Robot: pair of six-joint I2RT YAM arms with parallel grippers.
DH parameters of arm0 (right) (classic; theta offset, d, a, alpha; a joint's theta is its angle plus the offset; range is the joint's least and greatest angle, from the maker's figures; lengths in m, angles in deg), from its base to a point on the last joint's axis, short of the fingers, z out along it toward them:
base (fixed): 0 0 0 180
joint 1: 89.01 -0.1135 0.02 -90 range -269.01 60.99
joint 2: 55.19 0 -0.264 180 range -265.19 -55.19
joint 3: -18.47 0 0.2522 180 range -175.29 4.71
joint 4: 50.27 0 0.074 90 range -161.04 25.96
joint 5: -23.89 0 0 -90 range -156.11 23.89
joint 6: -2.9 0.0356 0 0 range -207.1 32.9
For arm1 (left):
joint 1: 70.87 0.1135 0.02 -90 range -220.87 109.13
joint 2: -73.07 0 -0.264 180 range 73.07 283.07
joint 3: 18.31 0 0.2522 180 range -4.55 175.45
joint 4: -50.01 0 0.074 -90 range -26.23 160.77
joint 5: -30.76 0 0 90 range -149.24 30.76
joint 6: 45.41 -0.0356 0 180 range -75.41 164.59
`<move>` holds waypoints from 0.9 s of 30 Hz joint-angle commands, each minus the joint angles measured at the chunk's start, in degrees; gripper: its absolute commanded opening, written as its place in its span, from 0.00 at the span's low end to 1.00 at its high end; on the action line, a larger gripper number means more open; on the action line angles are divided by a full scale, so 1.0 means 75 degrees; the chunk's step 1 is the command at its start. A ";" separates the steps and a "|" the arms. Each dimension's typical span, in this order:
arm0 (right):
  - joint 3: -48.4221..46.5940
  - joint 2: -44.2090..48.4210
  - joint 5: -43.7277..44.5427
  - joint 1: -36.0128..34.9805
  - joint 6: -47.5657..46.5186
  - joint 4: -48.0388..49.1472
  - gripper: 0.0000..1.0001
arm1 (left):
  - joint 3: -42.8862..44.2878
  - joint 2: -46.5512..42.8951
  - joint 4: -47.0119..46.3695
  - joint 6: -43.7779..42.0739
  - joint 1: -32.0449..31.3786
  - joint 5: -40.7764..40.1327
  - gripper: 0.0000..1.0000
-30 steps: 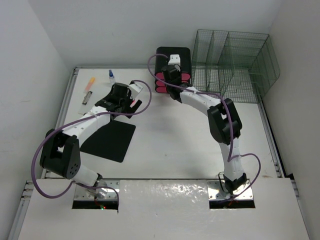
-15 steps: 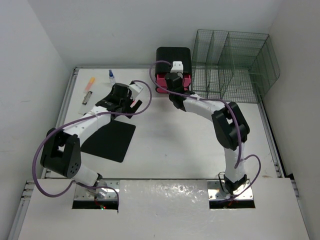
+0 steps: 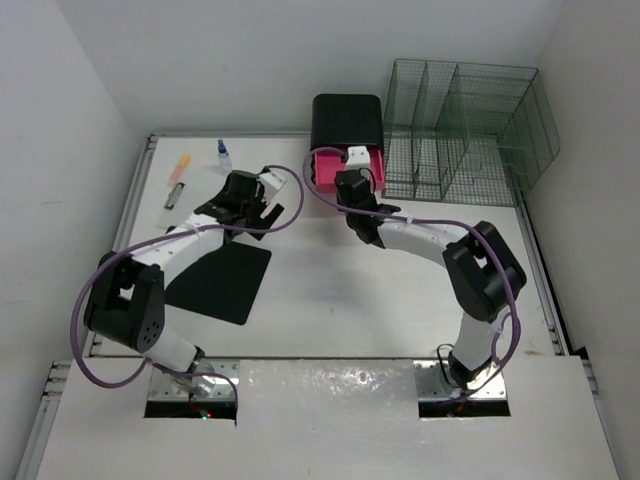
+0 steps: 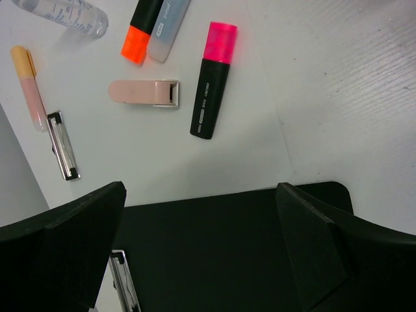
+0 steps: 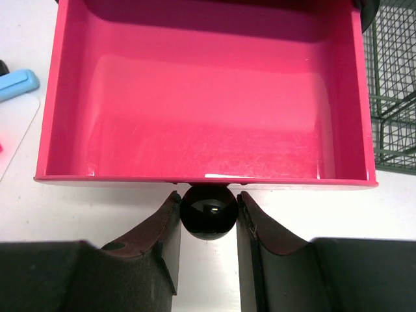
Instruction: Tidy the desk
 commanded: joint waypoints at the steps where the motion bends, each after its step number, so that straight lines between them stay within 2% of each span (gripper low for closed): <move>1: 0.0096 0.0387 -0.0598 -0.0045 0.0011 -0.0189 0.42 | 0.0006 0.0150 -0.0395 -0.0120 0.0145 -0.0055 0.99; 2: 0.0108 0.0480 -0.0764 -0.0045 -0.0024 -0.0270 0.52 | 0.0076 0.0209 -0.0430 -0.0143 0.0203 -0.0032 1.00; 4: 0.0073 0.0598 -0.0999 -0.0045 -0.0118 -0.0411 0.63 | 0.0251 0.0454 -0.0419 -0.0214 0.0402 0.0073 0.99; 5: 0.0073 0.0738 -0.1208 -0.0045 -0.0176 -0.0597 0.70 | 0.0485 0.0699 -0.0349 -0.0260 0.0507 0.0248 0.96; 11: 0.0423 0.1523 -0.2065 -0.0045 -0.0528 -0.0904 0.75 | 0.1458 0.1566 -0.0349 -0.0740 0.0602 0.0834 0.83; 16: 0.1056 0.2426 -0.2441 -0.0045 -0.0786 -0.1044 0.76 | 0.2360 0.2387 0.0212 -0.1010 0.0672 0.1221 0.59; 18: 0.1220 0.2648 -0.2301 -0.0045 -0.0926 -0.1056 0.76 | 0.2958 0.2856 0.0552 -0.0999 0.0790 0.1747 0.51; 21: 0.1490 0.3012 -0.2078 -0.0045 -0.1032 -0.1010 0.77 | 0.3498 0.3314 0.1115 -0.1046 0.0860 0.2405 0.49; 27: 0.1631 0.3457 -0.1796 -0.0045 -0.1126 -0.1068 0.77 | 0.4259 0.4075 0.1432 -0.1081 0.0977 0.2358 0.49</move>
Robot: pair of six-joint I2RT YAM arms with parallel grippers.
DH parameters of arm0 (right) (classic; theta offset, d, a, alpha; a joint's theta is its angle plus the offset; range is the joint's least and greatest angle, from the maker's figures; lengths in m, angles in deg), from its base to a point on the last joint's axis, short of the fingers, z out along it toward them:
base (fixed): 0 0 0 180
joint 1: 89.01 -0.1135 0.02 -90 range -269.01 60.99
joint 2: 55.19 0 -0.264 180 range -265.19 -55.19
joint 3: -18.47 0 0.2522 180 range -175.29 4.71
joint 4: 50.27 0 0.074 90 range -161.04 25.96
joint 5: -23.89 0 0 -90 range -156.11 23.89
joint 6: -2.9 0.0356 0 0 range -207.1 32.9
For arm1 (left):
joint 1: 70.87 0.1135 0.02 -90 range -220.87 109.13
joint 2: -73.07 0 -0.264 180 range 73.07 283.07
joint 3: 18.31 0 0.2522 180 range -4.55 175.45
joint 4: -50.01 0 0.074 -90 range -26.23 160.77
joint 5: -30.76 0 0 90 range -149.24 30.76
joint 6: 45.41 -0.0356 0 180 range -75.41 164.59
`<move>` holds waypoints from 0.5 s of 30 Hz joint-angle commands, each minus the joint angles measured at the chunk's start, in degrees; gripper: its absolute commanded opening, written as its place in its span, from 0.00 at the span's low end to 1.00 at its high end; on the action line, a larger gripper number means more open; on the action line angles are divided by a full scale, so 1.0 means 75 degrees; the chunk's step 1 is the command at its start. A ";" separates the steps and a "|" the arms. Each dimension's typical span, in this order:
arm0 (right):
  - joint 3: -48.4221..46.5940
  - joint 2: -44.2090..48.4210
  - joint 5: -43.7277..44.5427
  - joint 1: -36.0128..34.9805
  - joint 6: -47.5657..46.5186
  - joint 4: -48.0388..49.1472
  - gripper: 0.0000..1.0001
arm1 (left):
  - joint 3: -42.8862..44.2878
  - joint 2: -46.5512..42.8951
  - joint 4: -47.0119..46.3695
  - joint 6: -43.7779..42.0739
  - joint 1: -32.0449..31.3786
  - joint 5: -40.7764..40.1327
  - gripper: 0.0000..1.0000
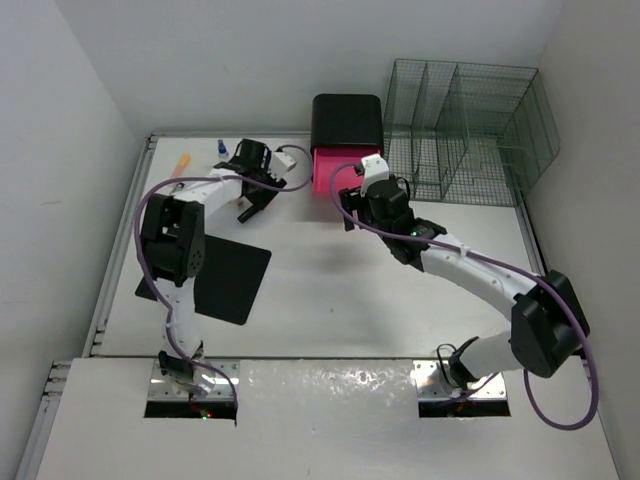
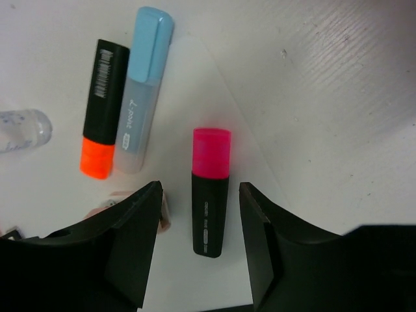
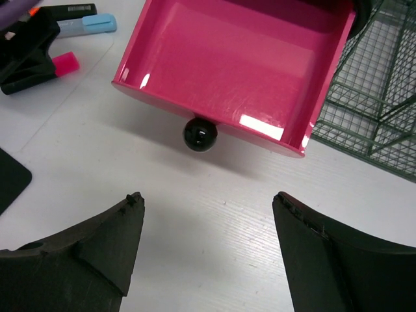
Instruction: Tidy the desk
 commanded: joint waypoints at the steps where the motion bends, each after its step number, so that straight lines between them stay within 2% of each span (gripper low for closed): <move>1: 0.0054 0.0430 0.0188 -0.0019 -0.0167 0.0124 0.77 | 0.0660 0.0299 0.0389 -0.0064 0.0196 0.0432 0.49; 8: 0.0266 0.0618 0.0376 -0.0007 -0.0214 0.0241 0.80 | 0.0850 0.0990 0.0870 -0.0029 0.0279 0.0714 0.48; 15: 0.0149 0.0559 0.0364 -0.0007 -0.0238 0.0147 0.80 | 0.0849 0.1237 0.1046 0.0077 0.0302 0.0655 0.30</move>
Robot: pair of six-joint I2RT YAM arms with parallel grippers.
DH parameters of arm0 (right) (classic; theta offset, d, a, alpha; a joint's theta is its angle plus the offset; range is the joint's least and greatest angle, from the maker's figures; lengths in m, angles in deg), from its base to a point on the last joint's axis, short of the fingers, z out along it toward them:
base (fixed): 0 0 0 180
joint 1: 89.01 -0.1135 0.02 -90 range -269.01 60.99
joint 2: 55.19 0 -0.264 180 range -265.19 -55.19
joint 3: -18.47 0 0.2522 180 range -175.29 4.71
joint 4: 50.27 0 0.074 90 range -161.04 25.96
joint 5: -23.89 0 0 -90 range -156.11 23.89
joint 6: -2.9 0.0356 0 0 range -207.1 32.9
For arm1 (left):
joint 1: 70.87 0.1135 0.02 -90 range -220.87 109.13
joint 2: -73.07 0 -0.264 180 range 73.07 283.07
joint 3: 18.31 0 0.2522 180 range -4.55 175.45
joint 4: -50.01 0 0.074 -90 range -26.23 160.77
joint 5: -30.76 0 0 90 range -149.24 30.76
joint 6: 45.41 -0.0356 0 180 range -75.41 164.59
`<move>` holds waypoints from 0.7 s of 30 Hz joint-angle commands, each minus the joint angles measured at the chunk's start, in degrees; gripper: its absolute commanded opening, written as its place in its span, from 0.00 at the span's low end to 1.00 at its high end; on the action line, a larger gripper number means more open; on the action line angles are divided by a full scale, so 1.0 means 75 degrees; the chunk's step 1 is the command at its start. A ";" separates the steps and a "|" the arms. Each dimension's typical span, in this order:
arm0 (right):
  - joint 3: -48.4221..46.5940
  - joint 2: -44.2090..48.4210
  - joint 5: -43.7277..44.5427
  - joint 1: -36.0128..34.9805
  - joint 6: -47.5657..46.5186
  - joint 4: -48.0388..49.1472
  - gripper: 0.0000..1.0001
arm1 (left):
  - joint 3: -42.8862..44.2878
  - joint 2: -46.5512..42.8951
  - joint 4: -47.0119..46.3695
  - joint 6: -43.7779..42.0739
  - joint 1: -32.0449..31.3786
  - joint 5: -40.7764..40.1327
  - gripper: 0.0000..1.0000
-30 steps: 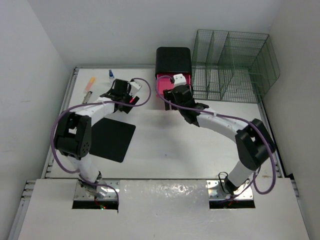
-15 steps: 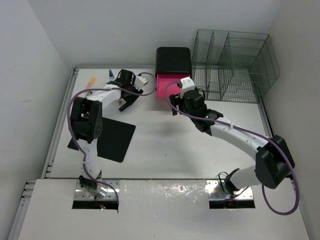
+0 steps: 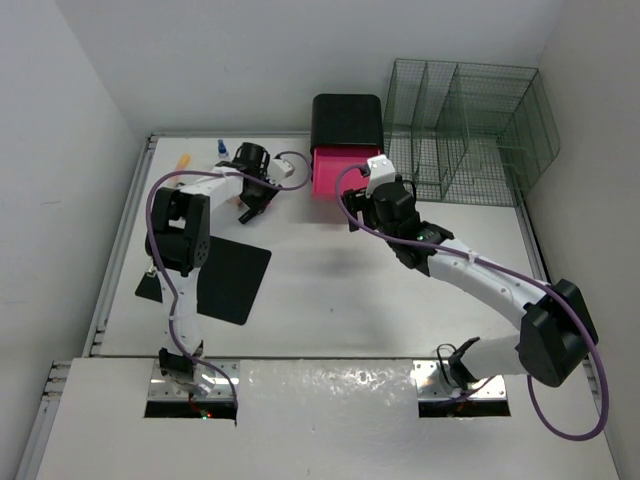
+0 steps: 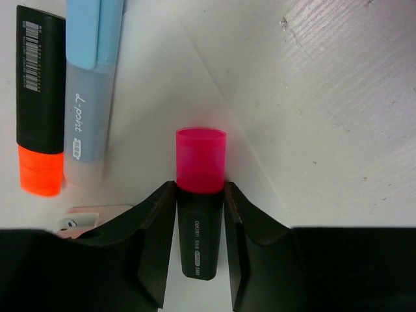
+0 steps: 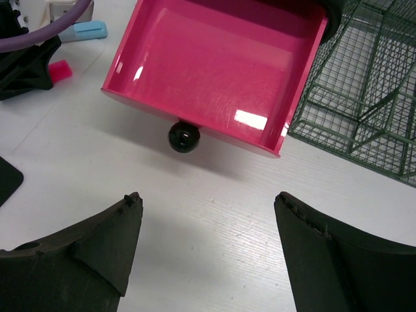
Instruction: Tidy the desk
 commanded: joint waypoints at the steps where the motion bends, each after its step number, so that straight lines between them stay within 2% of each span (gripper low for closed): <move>1: -0.0082 0.0075 0.0151 -0.0030 -0.0086 0.0200 0.80 | 0.0162 0.0180 0.0280 0.0036 0.0054 0.0238 0.21; 3: -0.0047 0.0099 0.0209 -0.0007 -0.0086 0.0212 0.80 | 0.0185 0.0109 0.0362 0.0048 0.0054 0.0298 0.11; 4: -0.0035 0.0145 0.0221 -0.0019 -0.0098 0.0212 0.80 | 0.0209 0.0005 0.0385 0.0059 0.0054 0.0379 0.00; 9: -0.0011 0.0216 0.0292 -0.0019 -0.0156 0.0212 0.80 | 0.0443 -0.0441 0.0829 0.0094 0.0054 0.0591 0.00; 17: 0.0059 0.0368 0.0876 -0.0007 -0.0215 0.0212 0.82 | 0.1005 -0.2058 0.1007 0.0493 -0.0004 0.0685 0.00; 20: 0.0036 0.0427 0.1239 0.0016 -0.0180 0.0130 0.84 | 0.1228 -0.2574 0.0937 0.0412 -0.0413 0.0428 0.00; 21: 0.0047 0.0439 0.1345 0.0051 -0.0122 0.0048 0.85 | 0.1310 -0.2679 0.0925 0.0330 -0.0832 0.0299 0.00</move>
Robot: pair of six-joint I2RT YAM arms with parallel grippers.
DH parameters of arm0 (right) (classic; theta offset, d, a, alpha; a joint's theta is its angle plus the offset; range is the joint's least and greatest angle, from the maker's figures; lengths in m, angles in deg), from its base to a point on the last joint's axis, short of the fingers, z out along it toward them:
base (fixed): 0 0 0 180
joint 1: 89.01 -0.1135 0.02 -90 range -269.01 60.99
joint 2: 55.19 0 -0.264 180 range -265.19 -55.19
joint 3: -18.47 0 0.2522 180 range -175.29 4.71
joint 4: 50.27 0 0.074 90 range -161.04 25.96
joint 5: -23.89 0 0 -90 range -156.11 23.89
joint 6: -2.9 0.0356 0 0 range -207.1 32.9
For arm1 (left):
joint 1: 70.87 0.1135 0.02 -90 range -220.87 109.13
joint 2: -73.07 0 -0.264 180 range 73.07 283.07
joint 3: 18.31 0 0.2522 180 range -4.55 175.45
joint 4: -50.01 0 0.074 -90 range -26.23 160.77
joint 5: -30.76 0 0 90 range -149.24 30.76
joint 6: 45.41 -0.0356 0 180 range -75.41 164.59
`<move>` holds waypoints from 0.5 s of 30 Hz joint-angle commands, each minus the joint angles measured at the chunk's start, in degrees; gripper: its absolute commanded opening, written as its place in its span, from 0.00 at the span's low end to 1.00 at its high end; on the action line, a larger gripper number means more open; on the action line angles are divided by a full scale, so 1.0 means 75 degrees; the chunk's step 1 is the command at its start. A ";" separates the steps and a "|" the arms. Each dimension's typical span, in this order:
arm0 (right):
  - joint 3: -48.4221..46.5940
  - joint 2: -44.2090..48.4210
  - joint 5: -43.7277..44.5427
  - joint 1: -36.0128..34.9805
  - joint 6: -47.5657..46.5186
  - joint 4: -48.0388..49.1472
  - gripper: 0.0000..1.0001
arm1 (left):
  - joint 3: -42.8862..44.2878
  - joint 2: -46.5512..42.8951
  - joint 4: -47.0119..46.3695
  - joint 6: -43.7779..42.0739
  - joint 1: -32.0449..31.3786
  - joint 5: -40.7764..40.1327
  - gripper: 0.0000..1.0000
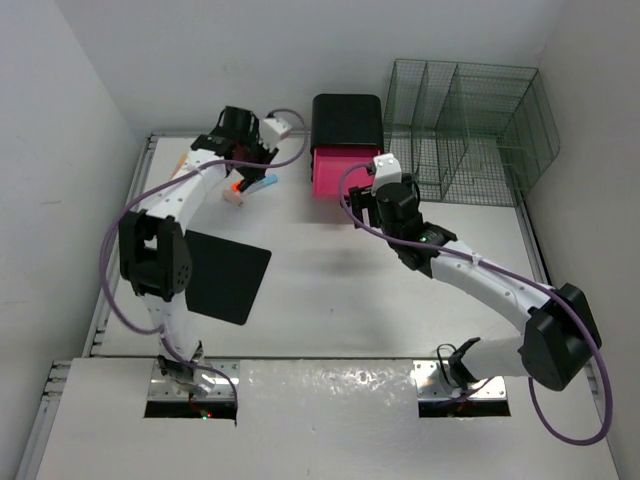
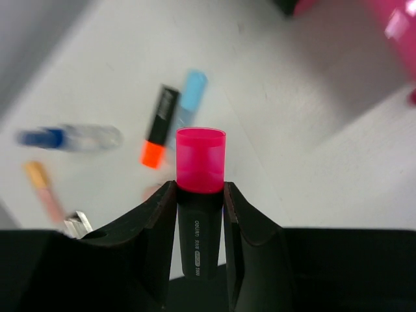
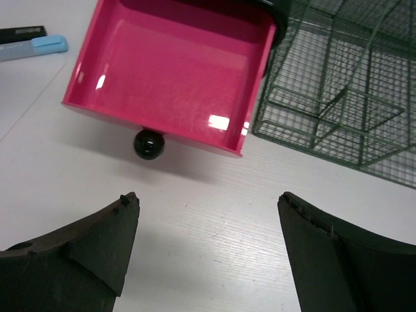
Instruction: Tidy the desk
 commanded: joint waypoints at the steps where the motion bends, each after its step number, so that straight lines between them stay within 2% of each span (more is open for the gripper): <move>1: 0.0001 0.0293 0.0676 0.0142 0.0091 -0.0002 0.85 | 0.0535 -0.0911 -0.0235 -0.0200 -0.0917 -0.0394 0.00; 3: 0.0035 0.0421 0.0922 0.0433 0.0500 -0.0305 0.85 | 0.0919 -0.0854 -0.0095 -0.0331 -0.1536 -0.0514 0.00; 5: 0.0210 0.0574 0.0725 0.0832 0.1004 -0.0493 0.87 | 0.1412 -0.0445 0.0336 -0.0472 -0.1809 -0.0269 0.00; 7: 0.0433 0.0877 -0.0222 0.1709 0.1414 -0.0612 0.87 | 0.2197 0.0127 0.0572 -0.0565 -0.2125 -0.0210 0.00; 9: 0.0773 0.1066 -0.0553 0.2179 0.1744 -0.0589 0.87 | 0.2921 0.0690 0.0795 -0.0717 -0.2440 -0.0291 0.00; 15: 0.1242 0.1547 -0.0203 0.2334 0.1557 -0.0682 0.87 | 0.4331 0.1898 0.0960 -0.1057 -0.3087 -0.0701 0.00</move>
